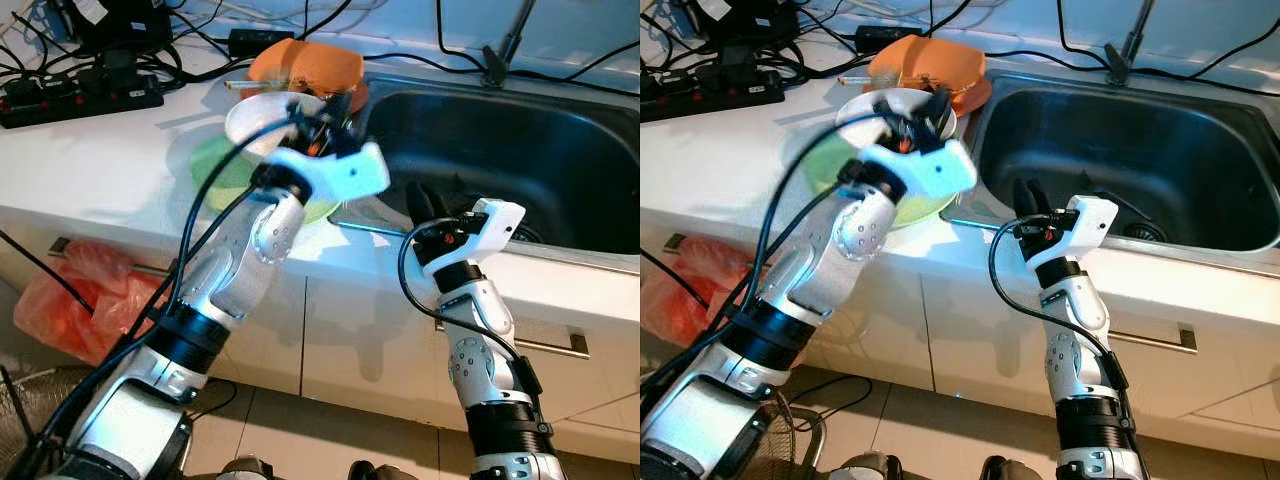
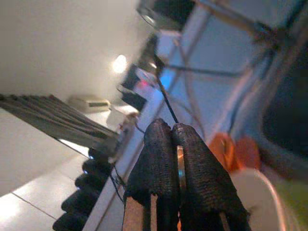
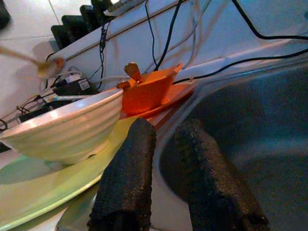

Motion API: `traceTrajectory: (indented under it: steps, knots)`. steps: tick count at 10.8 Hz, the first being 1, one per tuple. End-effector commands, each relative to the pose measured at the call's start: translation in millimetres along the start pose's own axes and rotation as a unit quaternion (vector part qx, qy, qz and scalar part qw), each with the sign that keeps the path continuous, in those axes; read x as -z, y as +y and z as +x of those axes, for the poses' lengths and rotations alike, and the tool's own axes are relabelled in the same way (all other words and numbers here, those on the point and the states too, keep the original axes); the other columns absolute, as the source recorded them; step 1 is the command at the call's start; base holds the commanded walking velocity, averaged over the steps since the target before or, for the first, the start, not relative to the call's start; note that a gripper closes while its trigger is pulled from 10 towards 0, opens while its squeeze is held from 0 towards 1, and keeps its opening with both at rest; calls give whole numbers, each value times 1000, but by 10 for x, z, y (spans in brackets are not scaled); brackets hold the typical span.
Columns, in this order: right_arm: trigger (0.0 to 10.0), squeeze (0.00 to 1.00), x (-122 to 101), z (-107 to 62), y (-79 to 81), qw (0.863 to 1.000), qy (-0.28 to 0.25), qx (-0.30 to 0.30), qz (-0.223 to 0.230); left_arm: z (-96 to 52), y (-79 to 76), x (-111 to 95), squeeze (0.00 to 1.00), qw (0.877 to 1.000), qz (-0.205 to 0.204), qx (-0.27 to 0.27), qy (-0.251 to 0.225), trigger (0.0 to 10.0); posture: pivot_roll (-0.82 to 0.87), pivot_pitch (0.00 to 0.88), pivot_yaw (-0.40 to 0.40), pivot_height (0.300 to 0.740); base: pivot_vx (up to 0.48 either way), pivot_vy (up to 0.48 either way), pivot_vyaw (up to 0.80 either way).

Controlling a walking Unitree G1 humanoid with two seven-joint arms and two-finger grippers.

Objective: Kitchen organization

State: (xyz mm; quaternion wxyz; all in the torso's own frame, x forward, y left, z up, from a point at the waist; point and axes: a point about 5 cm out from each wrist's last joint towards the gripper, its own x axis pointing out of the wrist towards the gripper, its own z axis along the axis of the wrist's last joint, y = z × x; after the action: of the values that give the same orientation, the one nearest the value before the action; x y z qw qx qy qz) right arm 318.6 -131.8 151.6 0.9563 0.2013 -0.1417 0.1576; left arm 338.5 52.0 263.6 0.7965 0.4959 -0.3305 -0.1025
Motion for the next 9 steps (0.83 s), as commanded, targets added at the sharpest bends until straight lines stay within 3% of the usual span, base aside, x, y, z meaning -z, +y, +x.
traceTrajectory:
  steps: [1, 3, 4, 6, 7, 9]
  knots:
    - [10000, 0, 32, 1, -11, 1000, 8, 0, 6, 37, 148, -158, 0, 998, -33, -45, -42, 10000, 183, 103, -37, 740, 0, 0, 0]
    - [10000, 0, 33, 5, -7, 1000, 7, 0, 8, 30, 346, -542, 0, 965, -194, -105, -141, 10000, 183, 103, -36, 740, 0, 0, 0]
    - [10000, 0, 34, 7, -5, 1000, 7, 1, 9, 24, 383, -633, 0, 949, -248, -106, -163, 10000, 182, 103, -35, 740, 0, 0, 0]
    - [10000, 0, 39, 6, -7, 1000, 6, 4, 10, 34, 419, -736, 0, 899, -388, -98, -179, 10000, 179, 103, -30, 740, 0, 0, 0]
    - [10000, 0, 38, 8, -15, 1000, 6, 7, 10, 54, 384, -702, 0, 846, -500, -85, -166, 10000, 178, 103, -29, 740, 0, 0, 0]
    - [10000, 0, 37, 10, -21, 1000, 5, 9, 12, 78, 278, -564, 0, 739, -656, -78, -132, 10000, 175, 102, -27, 740, 0, 0, 0]
